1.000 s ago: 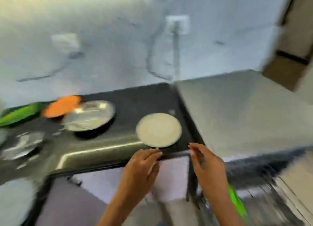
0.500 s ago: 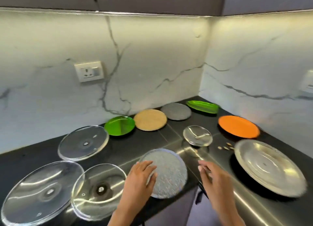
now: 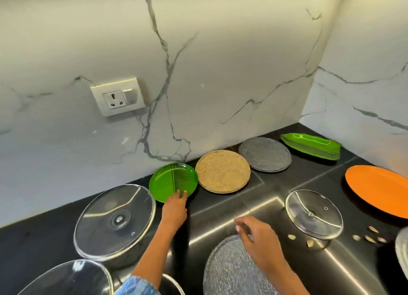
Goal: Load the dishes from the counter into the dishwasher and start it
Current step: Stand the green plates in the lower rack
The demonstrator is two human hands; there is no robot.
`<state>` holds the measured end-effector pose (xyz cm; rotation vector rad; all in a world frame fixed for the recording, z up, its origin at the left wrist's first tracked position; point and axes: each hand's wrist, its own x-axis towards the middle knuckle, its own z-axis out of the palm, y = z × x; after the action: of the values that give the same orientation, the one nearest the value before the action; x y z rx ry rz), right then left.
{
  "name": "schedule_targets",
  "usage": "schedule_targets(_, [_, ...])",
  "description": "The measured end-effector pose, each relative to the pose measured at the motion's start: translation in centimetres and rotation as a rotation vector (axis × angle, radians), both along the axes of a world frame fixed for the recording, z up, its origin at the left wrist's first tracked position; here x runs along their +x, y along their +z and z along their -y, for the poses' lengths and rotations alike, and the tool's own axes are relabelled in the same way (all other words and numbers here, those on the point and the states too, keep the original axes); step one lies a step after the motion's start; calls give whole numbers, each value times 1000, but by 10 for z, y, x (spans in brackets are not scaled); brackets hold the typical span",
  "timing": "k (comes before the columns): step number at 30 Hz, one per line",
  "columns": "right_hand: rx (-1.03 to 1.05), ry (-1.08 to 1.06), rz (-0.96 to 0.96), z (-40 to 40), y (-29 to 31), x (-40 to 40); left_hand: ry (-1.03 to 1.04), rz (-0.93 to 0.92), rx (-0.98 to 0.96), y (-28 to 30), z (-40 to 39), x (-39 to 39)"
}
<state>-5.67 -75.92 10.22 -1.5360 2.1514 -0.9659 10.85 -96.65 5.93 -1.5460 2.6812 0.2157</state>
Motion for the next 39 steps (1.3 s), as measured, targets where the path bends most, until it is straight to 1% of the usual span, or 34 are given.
schedule_targets(1, [16,0,29,1,-3,-3,9,-9,-9,-7,4,-2])
schedule_targets(3, [20,-15,82,3,-8,-8,20,-103,-81,-16,10,-4])
schedule_targets(6, [6,-29,129,1,-10,-14,-24,-117,-170,-20,19,0])
schedule_targets(10, [-10,-40,193,-15,-9,-25,-73,-136,-204,-18,21,5])
schedule_targets(13, [-74,-79,187,-38,-7,-35,-86,-214,-282,4,-1,9])
schedule_targets(15, [-111,-108,214,-57,-3,-40,-127,-309,-340,25,-24,13])
schedule_targets(17, [-144,-153,215,-79,1,-43,-164,-412,-345,42,-52,19])
schedule_targets(20, [-131,-205,176,-112,10,-40,-252,-541,-314,63,-98,25])
schedule_targets(22, [-133,-251,165,-137,15,-36,-364,-609,-283,77,-132,21])
schedule_targets(25, [-196,-302,141,-181,28,-22,-560,-723,-197,91,-186,11])
schedule_targets(29, [-230,-443,67,-270,26,-4,-813,-786,-101,100,-266,-9])
schedule_targets(34, [-228,-772,-27,-434,5,36,-1165,-831,35,94,-386,-28])
schedule_targets(37, [-162,-1005,-13,-547,-18,89,-1442,-861,135,76,-471,-39])
schedule_targets(39, [-110,-1112,-12,-605,-37,128,-1619,-814,221,59,-523,-43])
